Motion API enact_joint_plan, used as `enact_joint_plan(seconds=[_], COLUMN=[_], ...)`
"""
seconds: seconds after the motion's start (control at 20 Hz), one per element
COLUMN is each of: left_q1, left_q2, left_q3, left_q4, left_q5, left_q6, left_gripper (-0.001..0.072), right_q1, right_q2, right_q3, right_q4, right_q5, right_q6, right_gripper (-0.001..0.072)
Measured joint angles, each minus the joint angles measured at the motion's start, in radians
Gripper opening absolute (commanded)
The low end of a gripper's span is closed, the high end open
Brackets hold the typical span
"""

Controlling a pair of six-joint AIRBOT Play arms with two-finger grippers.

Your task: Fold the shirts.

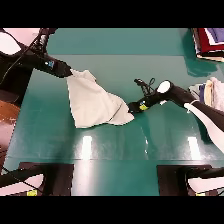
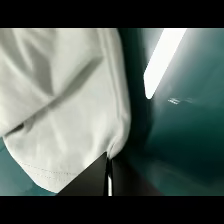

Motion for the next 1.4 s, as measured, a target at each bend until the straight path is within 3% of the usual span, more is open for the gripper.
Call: enact_joint_plan(seconds=[0.2, 0.45, 0.7, 0.95, 1.15, 1.4], left_q1=[0.000, 0.000, 0.000, 0.000, 0.000, 0.000], left_q2=[0.099, 0.345, 0.578, 0.660, 0.623, 0.463], left_q3=[0.000, 0.001, 0.009, 0.116, 0.107, -0.124], left_q4=[0.078, 0.148, 0.151, 0.093, 0.017, -0.113], left_q5=[0.036, 0.118, 0.148, 0.088, 0.008, -0.096], left_q6=[-0.035, -0.048, -0.050, -0.051, -0.050, -0.031], left_gripper=[0.0027, 0.0027, 0.0027, 0.0028, 0.0028, 0.0028], right_q1=[-0.013, -0.111, -0.191, -0.243, -0.263, -0.268], right_q2=[0.060, 0.281, 0.478, 0.590, 0.616, 0.623], right_q3=[0.115, 0.352, 0.599, 0.774, 0.765, 0.487], right_q4=[-0.133, -0.315, -0.360, -0.375, -0.386, -0.388], right_q5=[0.066, 0.122, 0.143, 0.215, 0.301, 0.378], right_q6=[0.052, 0.141, 0.166, 0.182, 0.217, 0.250], right_gripper=[0.0011, 0.0011, 0.0010, 0.0010, 0.0011, 0.0011])
